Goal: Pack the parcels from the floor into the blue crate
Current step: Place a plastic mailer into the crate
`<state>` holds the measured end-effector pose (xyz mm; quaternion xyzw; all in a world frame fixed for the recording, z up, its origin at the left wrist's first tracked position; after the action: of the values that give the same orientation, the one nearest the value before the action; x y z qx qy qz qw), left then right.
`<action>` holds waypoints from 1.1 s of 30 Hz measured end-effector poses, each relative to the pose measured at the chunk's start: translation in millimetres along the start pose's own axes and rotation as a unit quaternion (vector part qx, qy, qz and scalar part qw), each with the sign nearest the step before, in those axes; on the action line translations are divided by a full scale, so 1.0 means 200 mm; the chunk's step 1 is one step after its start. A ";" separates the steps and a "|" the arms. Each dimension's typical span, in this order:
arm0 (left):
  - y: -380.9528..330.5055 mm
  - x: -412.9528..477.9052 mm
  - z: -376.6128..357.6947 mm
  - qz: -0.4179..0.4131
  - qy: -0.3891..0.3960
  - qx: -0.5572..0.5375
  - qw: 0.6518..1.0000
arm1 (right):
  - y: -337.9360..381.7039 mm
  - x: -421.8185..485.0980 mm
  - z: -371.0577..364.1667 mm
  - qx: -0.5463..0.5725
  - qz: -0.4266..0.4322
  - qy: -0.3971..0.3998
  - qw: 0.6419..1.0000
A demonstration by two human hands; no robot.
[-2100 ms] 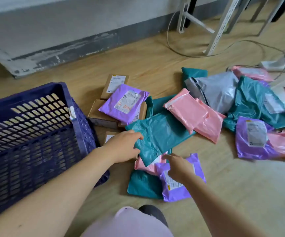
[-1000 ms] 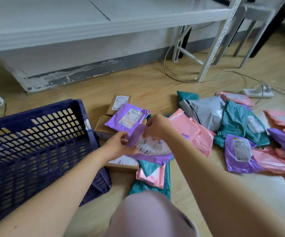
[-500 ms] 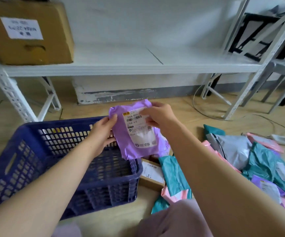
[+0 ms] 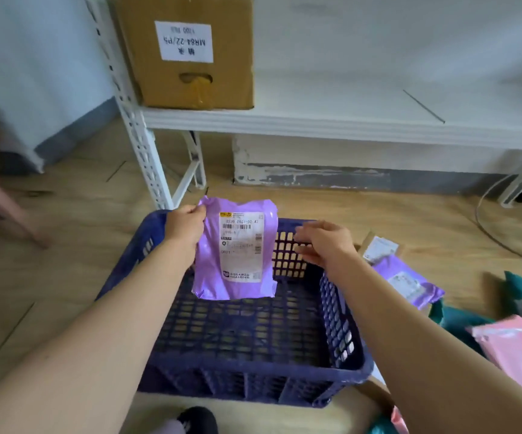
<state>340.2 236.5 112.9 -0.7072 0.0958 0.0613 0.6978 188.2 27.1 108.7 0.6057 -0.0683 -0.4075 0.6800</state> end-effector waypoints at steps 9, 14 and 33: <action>0.43 0.33 0.11 0.116 -0.056 -0.007 0.992 | -0.31 0.28 -0.63 -0.321 -0.001 0.276 0.906; 0.64 0.49 0.21 0.154 -0.030 0.070 0.985 | -0.44 0.48 -0.84 -0.320 -0.015 0.237 0.917; 1.02 0.68 0.35 0.109 0.102 0.659 0.737 | -0.89 0.74 -1.46 -0.262 -0.114 0.251 0.925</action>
<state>430.7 298.0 -118.2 -0.0575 0.2594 -0.0139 0.9640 373.9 168.3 -181.9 0.4921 0.2835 -0.3198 0.7584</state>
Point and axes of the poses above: each hand's wrist, its own x-axis towards the middle knuckle, its own z-axis out of the back of the hand, y = z × x, the point moved 7 cm from there along x, towards the middle knuckle, and after that the axes turned 13 degrees about -x, right-handed, at the moved point
